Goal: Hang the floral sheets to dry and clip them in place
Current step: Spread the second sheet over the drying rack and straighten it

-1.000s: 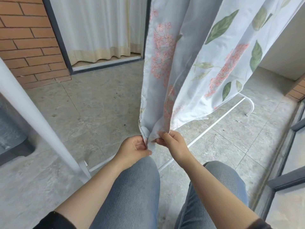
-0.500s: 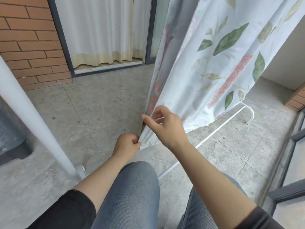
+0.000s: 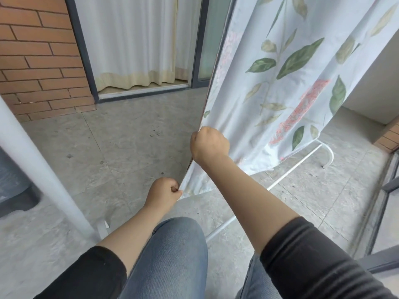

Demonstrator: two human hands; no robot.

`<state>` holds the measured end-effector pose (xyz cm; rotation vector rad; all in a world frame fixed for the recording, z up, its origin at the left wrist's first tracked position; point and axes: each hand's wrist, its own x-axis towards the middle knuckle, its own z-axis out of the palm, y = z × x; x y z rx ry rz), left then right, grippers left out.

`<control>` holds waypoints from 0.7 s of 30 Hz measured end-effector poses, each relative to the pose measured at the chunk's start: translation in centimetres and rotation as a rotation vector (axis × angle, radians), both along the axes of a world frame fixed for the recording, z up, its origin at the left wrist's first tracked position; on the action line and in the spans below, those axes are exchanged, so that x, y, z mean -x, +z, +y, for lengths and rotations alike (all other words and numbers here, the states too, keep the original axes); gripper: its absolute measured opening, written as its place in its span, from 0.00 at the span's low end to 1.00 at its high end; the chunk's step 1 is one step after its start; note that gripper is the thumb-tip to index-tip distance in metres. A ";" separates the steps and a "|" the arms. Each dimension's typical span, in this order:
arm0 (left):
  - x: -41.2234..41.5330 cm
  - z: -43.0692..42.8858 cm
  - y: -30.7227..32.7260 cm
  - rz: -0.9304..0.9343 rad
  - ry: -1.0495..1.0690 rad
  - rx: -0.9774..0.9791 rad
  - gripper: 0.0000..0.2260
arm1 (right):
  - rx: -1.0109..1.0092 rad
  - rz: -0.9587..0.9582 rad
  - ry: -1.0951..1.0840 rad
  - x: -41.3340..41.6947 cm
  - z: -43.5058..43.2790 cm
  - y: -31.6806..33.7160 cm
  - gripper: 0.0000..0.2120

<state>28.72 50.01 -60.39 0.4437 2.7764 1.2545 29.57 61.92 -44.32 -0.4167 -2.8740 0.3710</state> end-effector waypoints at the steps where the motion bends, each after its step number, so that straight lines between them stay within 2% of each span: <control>1: 0.0 0.1 0.1 -0.006 0.009 0.000 0.12 | -0.001 -0.003 -0.002 -0.2 0.2 0.0 0.12; 3: 0.1 0.4 0.3 -0.027 0.040 -0.022 0.08 | 0.028 -0.018 -0.008 -0.4 0.8 0.4 0.15; 5: 0.0 0.7 0.8 -0.042 0.085 -0.048 0.09 | 0.116 -0.031 -0.002 0.0 1.7 0.6 0.15; 8: -0.7 1.0 2.0 -0.024 0.195 -0.077 0.11 | 0.492 -0.068 0.067 0.2 2.9 0.5 0.15; 10: -1.5 1.2 2.6 0.012 0.177 -0.075 0.13 | 0.750 -0.122 0.100 -0.9 3.6 0.3 0.31; 11: -1.9 1.6 2.9 0.019 0.136 -0.082 0.13 | 0.830 -0.123 0.107 -1.5 4.3 -0.1 0.36; 12: -2.4 2.0 3.1 0.015 0.100 -0.108 0.13 | 0.855 -0.092 0.107 -2.2 4.9 -0.5 0.33; 14: -3.1 2.7 3.7 0.007 0.054 -0.182 0.10 | 0.814 0.025 0.097 -3.6 6.6 -1.4 0.21; 16: -3.7 4.0 4.4 0.017 0.009 -0.233 0.07 | 0.814 0.110 0.059 -5.3 8.7 -2.0 0.13; 21: -5.3 9.3 6.4 0.035 -0.140 -0.284 0.03 | 0.803 0.208 -0.101 -9.2 13.7 -3.2 0.11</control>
